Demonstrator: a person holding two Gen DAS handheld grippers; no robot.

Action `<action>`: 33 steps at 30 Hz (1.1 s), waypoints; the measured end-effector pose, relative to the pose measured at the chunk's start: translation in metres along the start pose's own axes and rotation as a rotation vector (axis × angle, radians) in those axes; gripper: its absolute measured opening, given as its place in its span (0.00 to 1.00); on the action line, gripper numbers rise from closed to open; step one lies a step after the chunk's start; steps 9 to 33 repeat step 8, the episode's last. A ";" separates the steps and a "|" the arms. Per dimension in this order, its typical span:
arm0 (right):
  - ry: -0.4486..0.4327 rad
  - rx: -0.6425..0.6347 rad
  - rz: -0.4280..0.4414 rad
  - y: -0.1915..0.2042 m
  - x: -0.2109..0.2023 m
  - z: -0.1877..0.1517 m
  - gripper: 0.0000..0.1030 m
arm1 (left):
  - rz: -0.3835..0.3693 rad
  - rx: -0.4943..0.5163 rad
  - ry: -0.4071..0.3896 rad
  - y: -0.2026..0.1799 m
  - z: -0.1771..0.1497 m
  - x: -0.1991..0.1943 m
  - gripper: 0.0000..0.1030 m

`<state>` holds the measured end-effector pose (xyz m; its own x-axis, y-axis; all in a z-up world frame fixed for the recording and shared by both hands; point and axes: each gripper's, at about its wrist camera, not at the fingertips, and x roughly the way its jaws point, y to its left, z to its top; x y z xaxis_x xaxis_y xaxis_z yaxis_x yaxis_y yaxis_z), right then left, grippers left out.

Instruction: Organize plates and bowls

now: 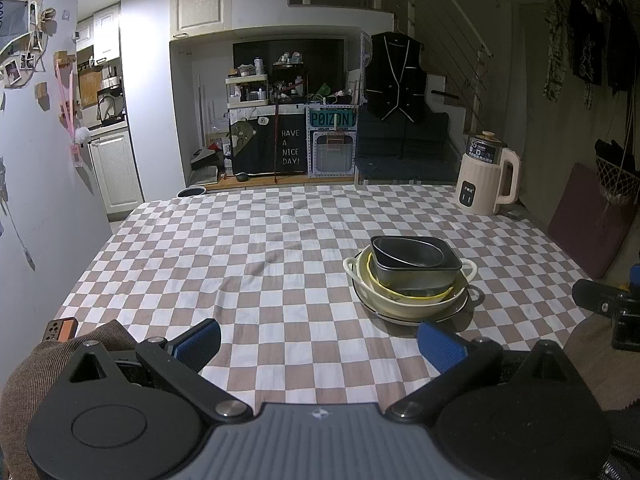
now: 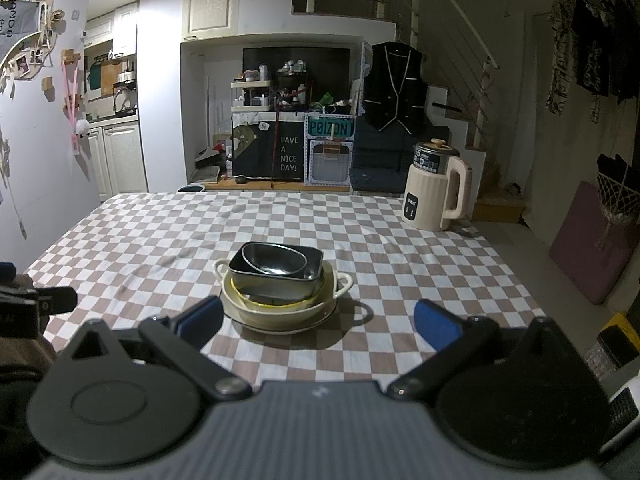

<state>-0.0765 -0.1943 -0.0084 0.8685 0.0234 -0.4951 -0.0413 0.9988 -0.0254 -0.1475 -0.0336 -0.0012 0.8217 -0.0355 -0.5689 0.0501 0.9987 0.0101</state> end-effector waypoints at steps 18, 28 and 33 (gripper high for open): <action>-0.001 0.000 0.000 0.000 0.000 0.000 0.99 | 0.001 0.001 0.000 -0.001 0.001 -0.002 1.00; -0.001 0.000 0.000 0.000 0.000 0.000 0.99 | 0.001 0.001 0.000 -0.001 0.001 -0.002 1.00; -0.001 0.000 0.000 0.000 0.000 0.000 0.99 | 0.001 0.001 0.000 -0.001 0.001 -0.002 1.00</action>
